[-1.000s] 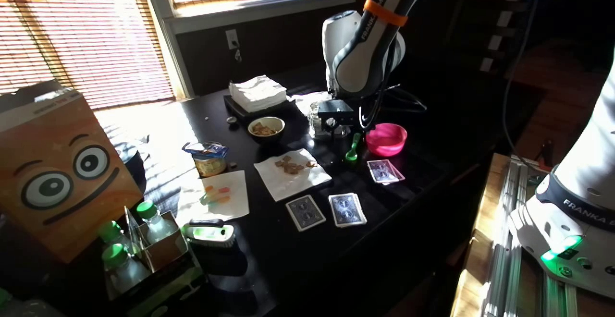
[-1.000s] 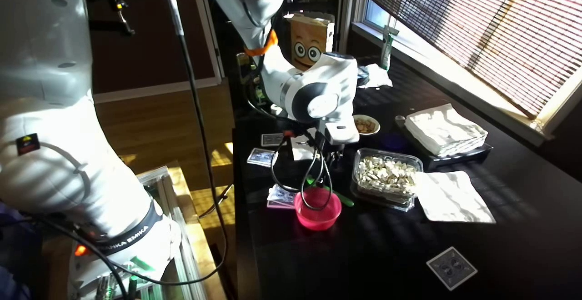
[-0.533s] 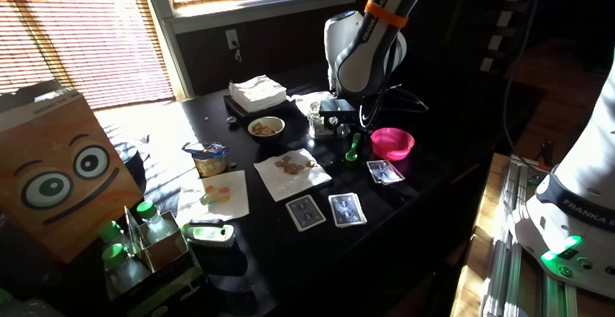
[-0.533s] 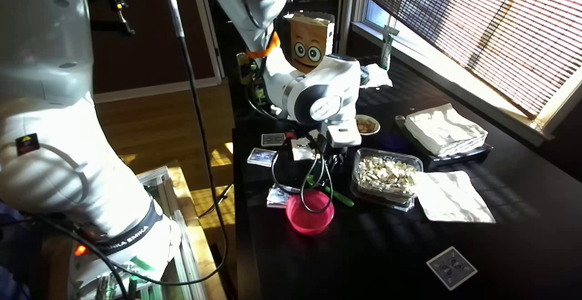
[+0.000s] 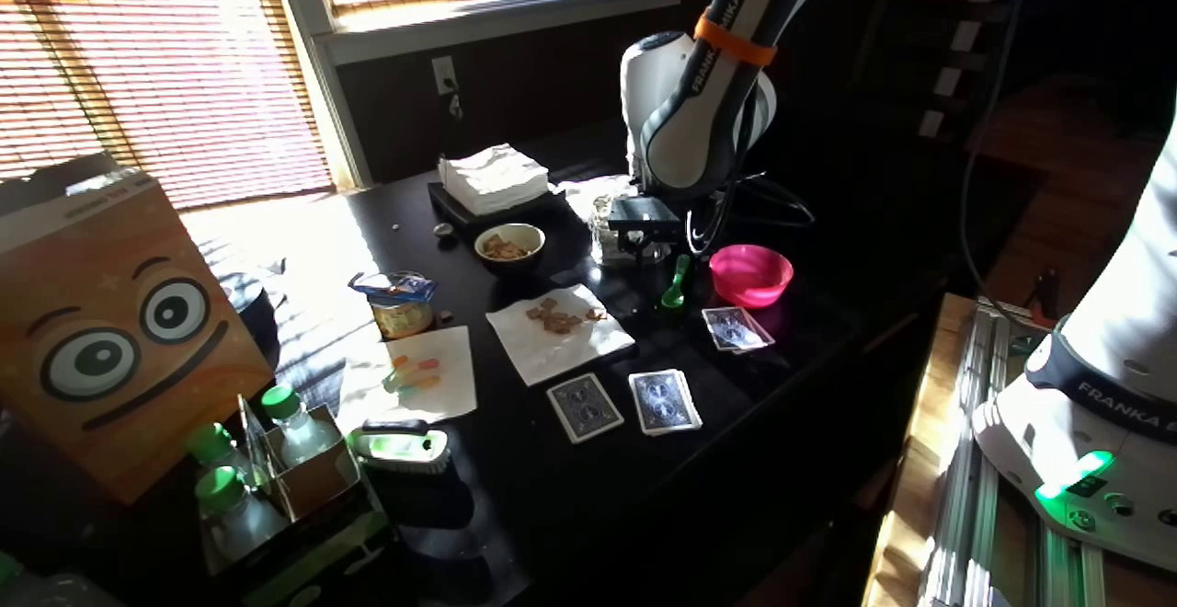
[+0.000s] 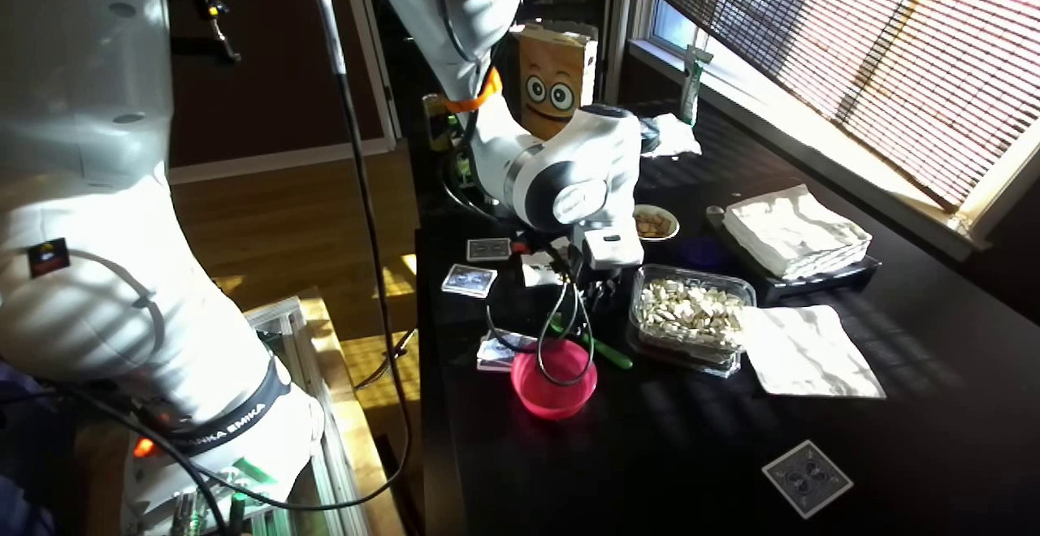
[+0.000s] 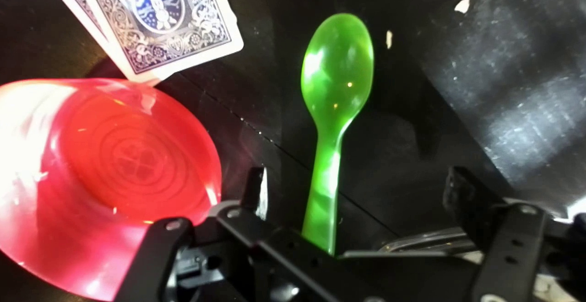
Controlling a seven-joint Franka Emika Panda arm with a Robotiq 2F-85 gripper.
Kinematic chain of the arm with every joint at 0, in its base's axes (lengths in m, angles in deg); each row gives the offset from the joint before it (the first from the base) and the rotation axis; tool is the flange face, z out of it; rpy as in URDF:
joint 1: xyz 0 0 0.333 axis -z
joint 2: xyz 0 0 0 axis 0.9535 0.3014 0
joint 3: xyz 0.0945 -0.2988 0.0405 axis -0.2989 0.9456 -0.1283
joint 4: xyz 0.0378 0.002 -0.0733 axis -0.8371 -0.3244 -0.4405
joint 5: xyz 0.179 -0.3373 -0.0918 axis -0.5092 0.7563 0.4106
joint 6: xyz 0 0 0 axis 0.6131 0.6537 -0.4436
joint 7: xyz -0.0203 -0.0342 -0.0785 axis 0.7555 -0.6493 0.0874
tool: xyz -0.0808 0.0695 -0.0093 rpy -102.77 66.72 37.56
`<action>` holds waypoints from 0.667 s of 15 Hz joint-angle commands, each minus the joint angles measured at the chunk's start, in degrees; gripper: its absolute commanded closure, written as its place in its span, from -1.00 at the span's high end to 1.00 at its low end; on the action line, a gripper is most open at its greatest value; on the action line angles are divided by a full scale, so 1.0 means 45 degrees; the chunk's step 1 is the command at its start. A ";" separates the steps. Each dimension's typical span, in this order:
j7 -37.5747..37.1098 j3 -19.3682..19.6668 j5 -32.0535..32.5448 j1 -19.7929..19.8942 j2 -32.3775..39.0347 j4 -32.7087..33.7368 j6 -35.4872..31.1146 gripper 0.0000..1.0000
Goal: Use the spoon to put some of the bowl's contents on the serviette
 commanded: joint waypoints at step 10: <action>0.0030 -0.0025 -0.0622 0.0122 0.0651 0.0204 -0.0961 -0.52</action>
